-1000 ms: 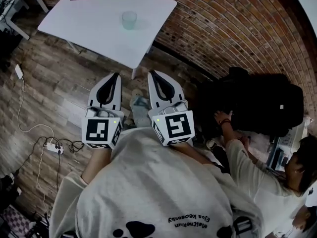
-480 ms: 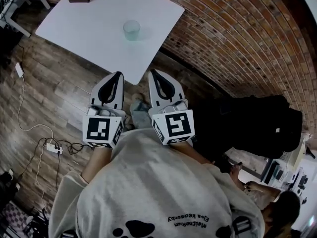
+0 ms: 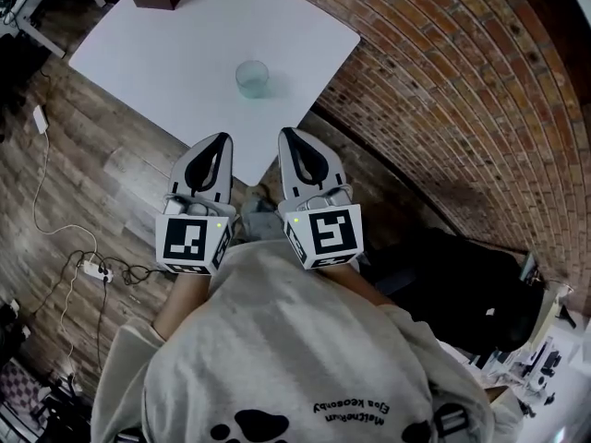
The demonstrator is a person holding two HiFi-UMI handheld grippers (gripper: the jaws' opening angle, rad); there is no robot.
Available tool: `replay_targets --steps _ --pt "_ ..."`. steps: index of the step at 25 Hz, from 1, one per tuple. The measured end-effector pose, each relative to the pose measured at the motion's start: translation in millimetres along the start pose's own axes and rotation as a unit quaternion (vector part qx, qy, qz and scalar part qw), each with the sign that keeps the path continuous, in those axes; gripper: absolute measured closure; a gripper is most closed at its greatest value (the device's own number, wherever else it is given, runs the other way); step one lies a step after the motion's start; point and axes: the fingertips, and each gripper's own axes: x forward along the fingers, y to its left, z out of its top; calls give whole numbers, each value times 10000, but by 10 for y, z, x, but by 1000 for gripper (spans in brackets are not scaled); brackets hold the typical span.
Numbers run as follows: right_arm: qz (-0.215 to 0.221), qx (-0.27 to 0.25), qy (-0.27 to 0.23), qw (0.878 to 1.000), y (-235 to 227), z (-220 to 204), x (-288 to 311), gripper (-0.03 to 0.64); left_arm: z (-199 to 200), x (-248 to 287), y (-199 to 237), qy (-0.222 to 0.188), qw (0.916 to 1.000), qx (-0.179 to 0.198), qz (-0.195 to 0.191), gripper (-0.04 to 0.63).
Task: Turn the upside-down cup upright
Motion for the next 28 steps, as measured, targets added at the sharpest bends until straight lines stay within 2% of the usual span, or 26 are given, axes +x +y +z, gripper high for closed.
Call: replay_targets --steps 12,15,18,23,28 --pt "411 -32 26 9991 -345 -70 423 609 10 465 117 90 9993 91 358 584" --pt "470 -99 -5 9988 -358 -100 494 606 -14 536 150 121 9993 140 321 584" --pt "552 -182 3 9983 -339 -144 578 546 -47 602 184 159 9994 190 237 584" --pt "644 -233 114 9976 -291 -287 784 508 -219 729 297 413 9989 178 120 584" --pt "617 -197 352 9973 -282 -490 974 492 -353 872 407 602 9979 237 -28 584"
